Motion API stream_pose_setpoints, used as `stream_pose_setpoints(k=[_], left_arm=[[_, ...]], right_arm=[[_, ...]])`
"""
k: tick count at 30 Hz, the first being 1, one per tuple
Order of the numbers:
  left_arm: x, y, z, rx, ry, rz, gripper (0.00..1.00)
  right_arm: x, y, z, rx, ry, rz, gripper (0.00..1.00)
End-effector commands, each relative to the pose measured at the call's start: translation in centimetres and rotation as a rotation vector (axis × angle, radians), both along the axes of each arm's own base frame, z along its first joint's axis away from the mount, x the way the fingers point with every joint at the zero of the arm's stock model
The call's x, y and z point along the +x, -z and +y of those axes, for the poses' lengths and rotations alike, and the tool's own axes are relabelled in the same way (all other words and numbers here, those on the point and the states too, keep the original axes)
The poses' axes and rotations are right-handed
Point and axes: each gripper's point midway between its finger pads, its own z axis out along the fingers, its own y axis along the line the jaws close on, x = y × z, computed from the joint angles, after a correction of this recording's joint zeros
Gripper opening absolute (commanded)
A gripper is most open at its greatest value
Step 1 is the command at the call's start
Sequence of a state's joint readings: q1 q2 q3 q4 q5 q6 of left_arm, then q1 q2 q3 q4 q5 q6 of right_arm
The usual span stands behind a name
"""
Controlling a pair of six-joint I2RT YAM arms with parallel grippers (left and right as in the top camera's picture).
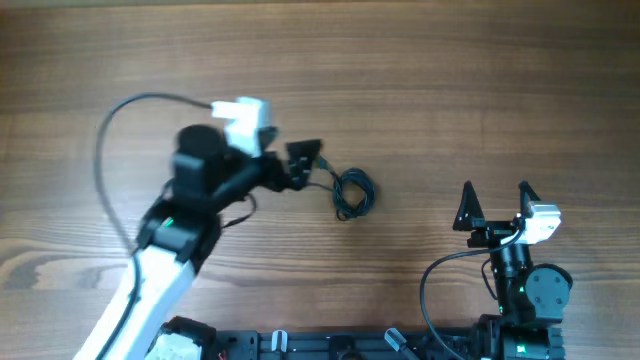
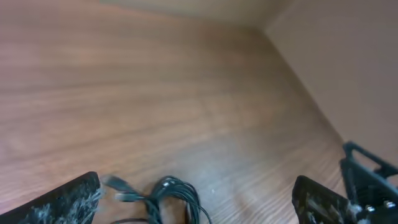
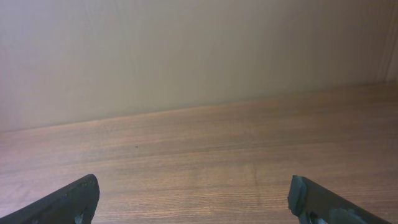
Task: Untangle cables
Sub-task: 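Move the left gripper forward over the black cable bundle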
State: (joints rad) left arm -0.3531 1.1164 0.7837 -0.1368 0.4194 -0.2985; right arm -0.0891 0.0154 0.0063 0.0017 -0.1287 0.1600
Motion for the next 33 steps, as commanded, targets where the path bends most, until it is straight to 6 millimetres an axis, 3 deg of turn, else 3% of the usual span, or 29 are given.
stream_pose_setpoints(k=[1, 3, 5, 6, 7, 12, 16, 20, 24, 25, 27, 31, 33], left_arm=[[-0.1, 4.3, -3.4, 0.06, 0.075, 0.102, 1.0], [-1.0, 8.8, -4.9, 0.104, 0.123, 0.239, 1.0], [-1.6, 11.1, -5.7, 0.128, 0.153, 0.299, 1.0], [-1.8, 12.7, -5.9, 0.139, 0.134, 0.357, 0.84], [-1.5, 13.4, -5.6, 0.13, 0.078, 0.405, 0.76], [-0.8, 16.4, -4.5, 0.171, -0.22, 0.506, 0.65], [-1.4, 18.0, -4.9, 0.225, -0.327, 0.504, 0.57], [-2.0, 21.1, -4.6, 0.215, -0.488, 0.59, 0.46], [-1.6, 23.4, -5.1, 0.161, -0.557, 0.64, 0.44], [-1.7, 24.0, -5.4, 0.166, -0.55, 0.641, 0.27], [-1.7, 23.8, -5.4, 0.18, -0.536, 0.631, 0.04], [-0.9, 19.8, -3.7, 0.276, -0.418, 0.5, 0.04], [-0.9, 16.6, -1.9, 0.392, -0.299, 0.376, 0.04]], right_arm=[[0.0, -0.2, -0.2, -0.004, 0.014, -0.012, 1.0], [0.0, -0.2, -0.2, -0.004, 0.014, -0.012, 1.0], [0.0, -0.2, -0.2, -0.004, 0.014, -0.012, 1.0], [0.0, -0.2, -0.2, -0.003, 0.014, -0.012, 1.0], [0.0, -0.2, -0.2, -0.004, 0.014, -0.012, 1.0], [0.0, -0.2, -0.2, -0.004, 0.014, -0.012, 1.0], [0.0, -0.2, -0.2, -0.004, 0.014, -0.012, 1.0], [0.0, -0.2, -0.2, -0.003, 0.014, -0.012, 1.0], [0.0, -0.2, -0.2, -0.004, 0.014, -0.012, 1.0], [0.0, -0.2, -0.2, -0.004, 0.014, -0.012, 1.0], [0.0, -0.2, -0.2, -0.003, 0.014, -0.012, 1.0], [0.0, -0.2, -0.2, -0.004, 0.014, -0.012, 1.0], [0.0, -0.2, -0.2, -0.004, 0.014, -0.012, 1.0]])
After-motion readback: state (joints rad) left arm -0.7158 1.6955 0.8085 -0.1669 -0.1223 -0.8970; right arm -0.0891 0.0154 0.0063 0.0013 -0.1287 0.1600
